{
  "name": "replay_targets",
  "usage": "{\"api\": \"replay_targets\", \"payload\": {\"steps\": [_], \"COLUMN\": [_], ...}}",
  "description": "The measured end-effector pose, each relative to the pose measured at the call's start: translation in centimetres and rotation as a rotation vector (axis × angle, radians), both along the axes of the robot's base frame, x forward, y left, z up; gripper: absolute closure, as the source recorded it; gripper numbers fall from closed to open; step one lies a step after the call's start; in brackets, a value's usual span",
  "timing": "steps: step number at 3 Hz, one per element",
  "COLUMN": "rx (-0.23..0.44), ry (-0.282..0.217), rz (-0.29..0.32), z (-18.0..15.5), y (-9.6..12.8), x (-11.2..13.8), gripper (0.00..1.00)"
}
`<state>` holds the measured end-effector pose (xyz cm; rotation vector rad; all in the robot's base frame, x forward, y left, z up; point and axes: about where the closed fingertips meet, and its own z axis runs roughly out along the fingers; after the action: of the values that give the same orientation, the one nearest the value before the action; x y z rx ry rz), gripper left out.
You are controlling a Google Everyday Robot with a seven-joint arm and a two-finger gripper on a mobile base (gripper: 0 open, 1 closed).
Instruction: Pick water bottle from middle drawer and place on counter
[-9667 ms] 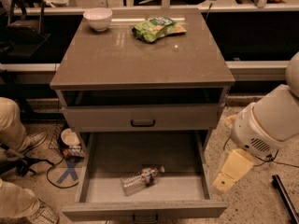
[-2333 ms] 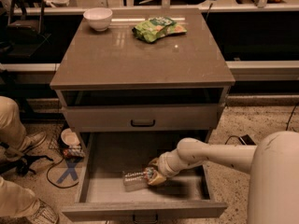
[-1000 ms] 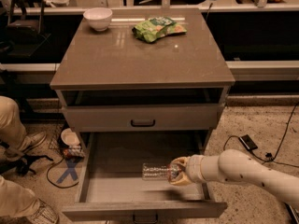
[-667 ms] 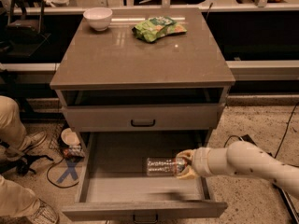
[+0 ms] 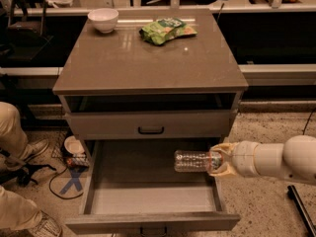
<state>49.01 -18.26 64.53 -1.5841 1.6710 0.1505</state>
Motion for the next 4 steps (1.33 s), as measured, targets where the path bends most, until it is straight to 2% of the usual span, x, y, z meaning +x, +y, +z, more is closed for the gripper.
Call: {"api": "replay_targets", "payload": {"steps": [1, 2, 3, 4], "rx": [-0.059, -0.085, -0.08, -0.076], "ry": [-0.089, -0.158, -0.154, -0.184], "rz": [-0.054, -0.096, -0.096, -0.114], "z": [7.2, 11.5, 11.7, 15.3], "y": [-3.0, -5.1, -5.0, -5.7], "x": [-1.5, -2.7, -2.5, -1.2], "gripper": [1.0, 1.0, 1.0, 1.0]}}
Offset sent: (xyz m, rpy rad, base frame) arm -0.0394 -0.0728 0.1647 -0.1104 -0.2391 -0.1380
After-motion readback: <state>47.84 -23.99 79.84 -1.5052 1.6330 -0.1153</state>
